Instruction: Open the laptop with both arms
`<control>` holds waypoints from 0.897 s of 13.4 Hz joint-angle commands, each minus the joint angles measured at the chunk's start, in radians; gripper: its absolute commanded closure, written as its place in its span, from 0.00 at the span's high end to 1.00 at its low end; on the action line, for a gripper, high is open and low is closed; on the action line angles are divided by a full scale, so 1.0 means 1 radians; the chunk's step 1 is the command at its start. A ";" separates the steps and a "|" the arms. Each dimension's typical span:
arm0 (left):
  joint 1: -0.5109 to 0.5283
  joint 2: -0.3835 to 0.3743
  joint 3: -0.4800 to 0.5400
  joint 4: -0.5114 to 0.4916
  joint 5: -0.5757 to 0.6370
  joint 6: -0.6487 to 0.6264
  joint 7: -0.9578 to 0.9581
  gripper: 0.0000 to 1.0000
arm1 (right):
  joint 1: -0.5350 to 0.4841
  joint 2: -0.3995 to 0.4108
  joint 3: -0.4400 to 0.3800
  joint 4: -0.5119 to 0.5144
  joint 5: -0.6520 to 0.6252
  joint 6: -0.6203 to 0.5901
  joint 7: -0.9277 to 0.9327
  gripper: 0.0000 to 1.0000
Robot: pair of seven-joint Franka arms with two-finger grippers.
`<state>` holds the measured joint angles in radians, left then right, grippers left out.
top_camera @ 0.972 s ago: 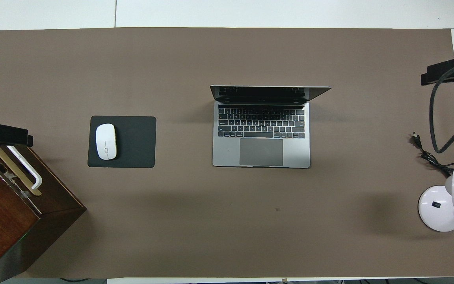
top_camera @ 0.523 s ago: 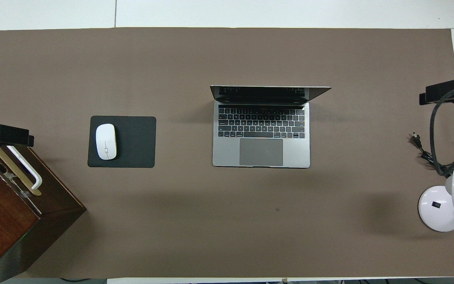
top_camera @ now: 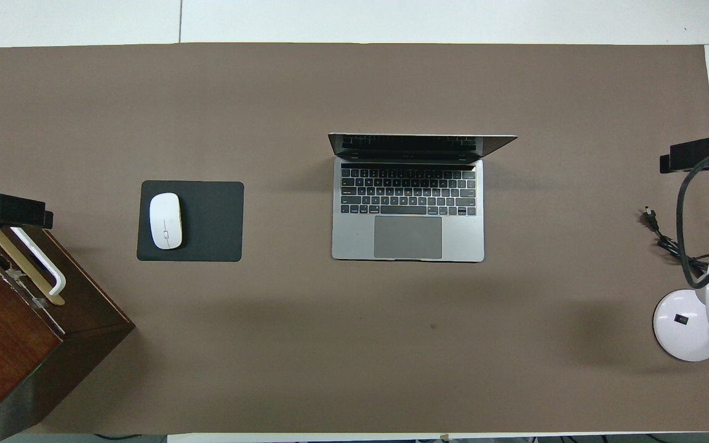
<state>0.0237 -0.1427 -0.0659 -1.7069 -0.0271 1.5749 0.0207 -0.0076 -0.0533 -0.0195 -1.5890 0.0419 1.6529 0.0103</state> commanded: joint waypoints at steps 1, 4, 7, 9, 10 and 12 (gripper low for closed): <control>0.007 0.003 -0.008 0.020 0.010 -0.016 -0.002 1.00 | -0.006 -0.025 0.004 -0.031 -0.016 -0.002 -0.027 1.00; 0.012 0.003 -0.008 0.018 0.012 -0.013 -0.002 1.00 | -0.006 -0.034 0.004 -0.032 -0.017 -0.028 -0.026 1.00; 0.012 0.003 -0.008 0.018 0.012 -0.013 -0.002 1.00 | -0.008 -0.036 0.004 -0.031 -0.019 -0.033 -0.027 1.00; 0.010 0.003 -0.008 0.016 0.012 -0.012 -0.002 1.00 | -0.008 -0.036 0.004 -0.032 -0.019 -0.033 -0.027 1.00; 0.012 0.003 -0.008 0.016 0.012 -0.012 -0.001 1.00 | -0.008 -0.037 0.004 -0.032 -0.019 -0.033 -0.027 1.00; 0.013 0.003 -0.006 0.016 0.012 -0.010 -0.001 1.00 | -0.008 -0.037 0.004 -0.034 -0.019 -0.033 -0.027 1.00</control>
<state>0.0237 -0.1428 -0.0654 -1.7067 -0.0271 1.5751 0.0205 -0.0077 -0.0680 -0.0195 -1.5985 0.0386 1.6271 0.0102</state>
